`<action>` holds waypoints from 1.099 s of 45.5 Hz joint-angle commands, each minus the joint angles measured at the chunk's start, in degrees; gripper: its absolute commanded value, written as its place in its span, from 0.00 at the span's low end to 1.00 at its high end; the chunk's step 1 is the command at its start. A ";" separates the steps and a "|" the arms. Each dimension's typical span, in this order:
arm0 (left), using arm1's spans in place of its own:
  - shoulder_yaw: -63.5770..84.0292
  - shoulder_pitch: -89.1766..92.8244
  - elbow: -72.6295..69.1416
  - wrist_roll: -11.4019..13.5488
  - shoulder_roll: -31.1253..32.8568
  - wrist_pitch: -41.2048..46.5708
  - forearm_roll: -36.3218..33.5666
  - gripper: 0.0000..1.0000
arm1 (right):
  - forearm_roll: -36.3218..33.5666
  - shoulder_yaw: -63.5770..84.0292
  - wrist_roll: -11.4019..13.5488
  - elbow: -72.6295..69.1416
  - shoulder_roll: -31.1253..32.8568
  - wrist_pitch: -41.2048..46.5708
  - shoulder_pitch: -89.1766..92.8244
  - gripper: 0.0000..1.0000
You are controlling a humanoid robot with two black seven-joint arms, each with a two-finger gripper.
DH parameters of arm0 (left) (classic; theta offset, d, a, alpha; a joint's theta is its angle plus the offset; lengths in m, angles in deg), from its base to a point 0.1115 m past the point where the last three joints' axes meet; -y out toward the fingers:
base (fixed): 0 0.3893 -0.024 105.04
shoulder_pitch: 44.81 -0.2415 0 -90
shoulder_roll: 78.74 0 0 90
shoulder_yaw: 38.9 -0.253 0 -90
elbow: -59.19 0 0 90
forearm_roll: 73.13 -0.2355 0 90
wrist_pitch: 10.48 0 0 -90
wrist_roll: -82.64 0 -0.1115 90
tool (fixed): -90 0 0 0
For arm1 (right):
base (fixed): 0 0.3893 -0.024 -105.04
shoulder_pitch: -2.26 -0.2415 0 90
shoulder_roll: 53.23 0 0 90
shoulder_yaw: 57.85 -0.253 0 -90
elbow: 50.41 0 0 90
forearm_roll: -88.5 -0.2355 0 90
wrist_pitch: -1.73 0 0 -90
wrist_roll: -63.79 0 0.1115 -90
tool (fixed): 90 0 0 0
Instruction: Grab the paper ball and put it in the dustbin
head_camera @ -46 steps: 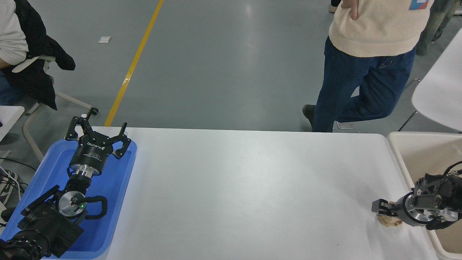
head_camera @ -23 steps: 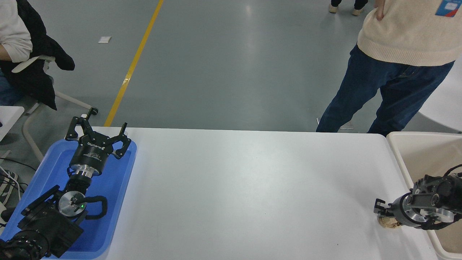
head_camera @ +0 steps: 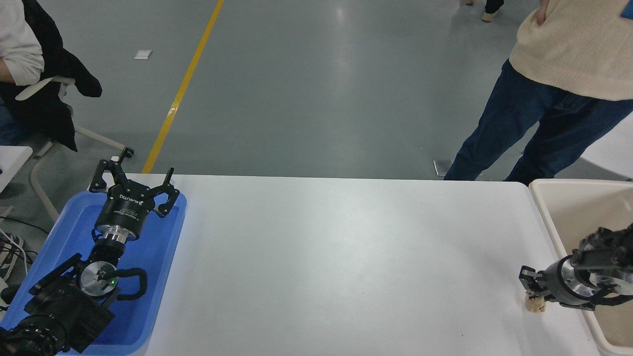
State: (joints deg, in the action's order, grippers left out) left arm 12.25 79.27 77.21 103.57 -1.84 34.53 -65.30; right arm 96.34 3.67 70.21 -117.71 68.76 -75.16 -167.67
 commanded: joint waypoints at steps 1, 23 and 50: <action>0.00 0.02 0.00 -0.01 0.01 -0.01 -0.01 1.00 | 0.77 7.12 0.00 -14.08 0.19 8.32 -18.14 0.00; 0.00 0.02 0.00 -0.01 0.01 -0.01 -0.01 1.00 | 3.06 7.74 -0.17 -16.81 -0.78 31.89 -44.25 0.00; 0.00 0.02 0.00 -0.01 0.01 -0.01 -0.01 1.00 | 2.44 11.87 -0.26 -16.46 2.29 31.89 -60.52 0.00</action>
State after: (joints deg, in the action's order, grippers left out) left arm 12.25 79.25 77.21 103.56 -1.84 34.53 -65.31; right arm 98.81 14.44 69.99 -134.38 69.88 -43.67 -225.03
